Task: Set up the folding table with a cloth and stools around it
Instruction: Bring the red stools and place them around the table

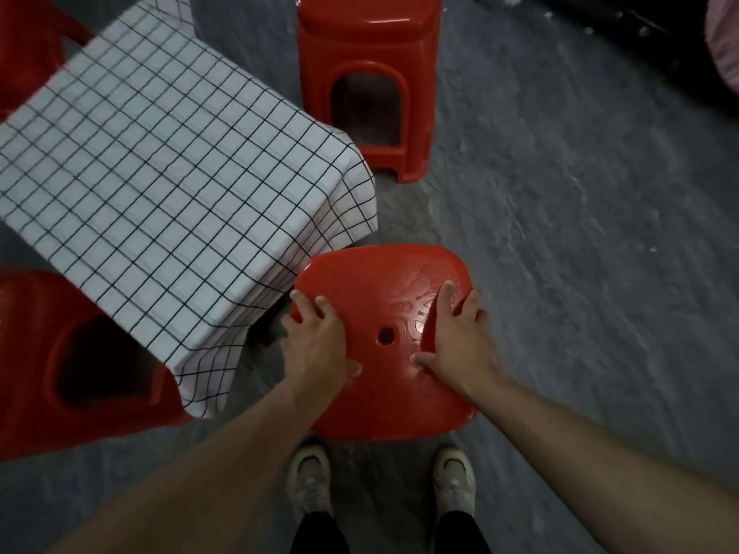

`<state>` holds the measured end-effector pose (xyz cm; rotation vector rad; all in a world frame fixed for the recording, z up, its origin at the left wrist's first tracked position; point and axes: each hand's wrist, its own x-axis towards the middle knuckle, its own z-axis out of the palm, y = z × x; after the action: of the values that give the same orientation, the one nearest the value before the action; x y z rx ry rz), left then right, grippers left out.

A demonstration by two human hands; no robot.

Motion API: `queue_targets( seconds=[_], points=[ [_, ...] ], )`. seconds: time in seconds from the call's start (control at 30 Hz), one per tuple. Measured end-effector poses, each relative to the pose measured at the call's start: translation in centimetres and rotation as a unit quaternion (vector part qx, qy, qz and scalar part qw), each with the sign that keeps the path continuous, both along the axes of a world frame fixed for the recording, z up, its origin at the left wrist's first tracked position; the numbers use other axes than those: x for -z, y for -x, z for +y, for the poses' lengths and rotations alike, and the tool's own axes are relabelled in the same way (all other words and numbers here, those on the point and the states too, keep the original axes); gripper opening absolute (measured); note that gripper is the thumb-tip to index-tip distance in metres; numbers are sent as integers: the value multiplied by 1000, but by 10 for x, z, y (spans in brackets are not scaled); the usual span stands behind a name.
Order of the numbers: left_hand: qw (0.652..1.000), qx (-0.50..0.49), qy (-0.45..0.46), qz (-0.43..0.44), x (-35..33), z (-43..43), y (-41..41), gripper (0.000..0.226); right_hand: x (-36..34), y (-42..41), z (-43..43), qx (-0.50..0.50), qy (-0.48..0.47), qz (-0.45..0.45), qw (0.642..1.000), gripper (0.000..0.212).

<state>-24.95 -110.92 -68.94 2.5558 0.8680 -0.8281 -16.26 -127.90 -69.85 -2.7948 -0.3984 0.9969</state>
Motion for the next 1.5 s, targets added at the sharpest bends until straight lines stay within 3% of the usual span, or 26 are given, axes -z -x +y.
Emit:
queue_targets(
  seconds=[0.33,0.63,0.83,1.03,1.23,1.5],
  points=[
    [996,25,-9,-81,10,13,24,123,0,12,-8,104,-39,-9,994,134],
    [984,-41,100,-141,32,35,51,121,13,11,-19,102,-44,-21,994,133],
    [987,23,114,-107,23,28,40,134,9,45,-37,212,-75,-15,974,138],
    [978,125,134,-102,13,28,7,131,12,96,-56,317,-103,-2,943,134],
    [972,175,123,-102,11,38,-1,115,18,107,-58,323,-122,-13,938,137],
    [978,123,131,-101,18,37,14,117,9,99,-49,318,-136,-6,938,137]
  ],
)
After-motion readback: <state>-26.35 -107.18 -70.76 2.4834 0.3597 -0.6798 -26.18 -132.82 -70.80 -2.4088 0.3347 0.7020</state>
